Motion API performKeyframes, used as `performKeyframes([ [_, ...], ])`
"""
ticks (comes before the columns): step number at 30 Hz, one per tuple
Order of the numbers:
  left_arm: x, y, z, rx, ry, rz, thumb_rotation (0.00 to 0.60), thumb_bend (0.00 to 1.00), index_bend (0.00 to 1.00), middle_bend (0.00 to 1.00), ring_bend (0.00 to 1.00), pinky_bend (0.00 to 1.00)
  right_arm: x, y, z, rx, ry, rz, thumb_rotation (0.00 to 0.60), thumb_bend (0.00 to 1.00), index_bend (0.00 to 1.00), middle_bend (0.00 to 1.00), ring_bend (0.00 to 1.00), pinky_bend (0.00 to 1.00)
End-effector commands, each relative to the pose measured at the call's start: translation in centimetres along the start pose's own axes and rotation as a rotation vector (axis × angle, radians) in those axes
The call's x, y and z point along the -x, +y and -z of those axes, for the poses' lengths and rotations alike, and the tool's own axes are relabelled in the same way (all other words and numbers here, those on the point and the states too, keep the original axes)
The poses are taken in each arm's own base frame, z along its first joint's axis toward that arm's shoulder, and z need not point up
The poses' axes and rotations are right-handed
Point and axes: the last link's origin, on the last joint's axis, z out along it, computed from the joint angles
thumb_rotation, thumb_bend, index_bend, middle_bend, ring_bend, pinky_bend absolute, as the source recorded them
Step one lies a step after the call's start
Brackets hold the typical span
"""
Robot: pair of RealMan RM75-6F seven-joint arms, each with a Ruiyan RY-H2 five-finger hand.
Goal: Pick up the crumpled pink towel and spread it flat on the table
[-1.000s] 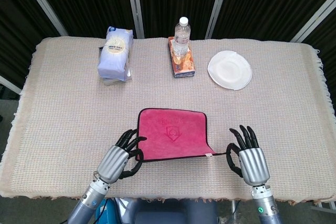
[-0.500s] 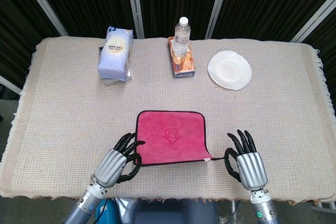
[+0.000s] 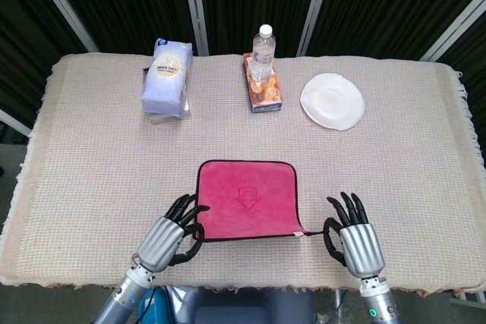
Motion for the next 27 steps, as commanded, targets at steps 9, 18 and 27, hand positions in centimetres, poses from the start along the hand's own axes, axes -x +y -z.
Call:
performKeyframes([
  [9, 1.3, -0.2, 0.6, -0.011, -0.096, -0.042, 0.600, 0.43, 0.51, 0.14, 0.00, 0.02, 1.0, 0.6, 0.7, 0.002, -0.036, 0.033, 0.600, 0.47, 0.58, 0.20, 0.02, 0.00],
  [18, 2.3, -1.2, 1.0, -0.061, -0.240, -0.126, 0.600, 0.15, 0.24, 0.05, 0.00, 0.00, 2.2, 1.6, 1.4, 0.036, -0.126, 0.088, 0.600, 0.42, 0.14, 0.04, 0.00, 0.00],
  [27, 1.8, -1.1, 1.2, -0.079, -0.314, -0.102, 0.600, 0.10, 0.18, 0.05, 0.00, 0.00, 2.1, 1.9, 1.8, 0.069, -0.165, 0.081, 0.600, 0.38, 0.07, 0.00, 0.00, 0.00],
])
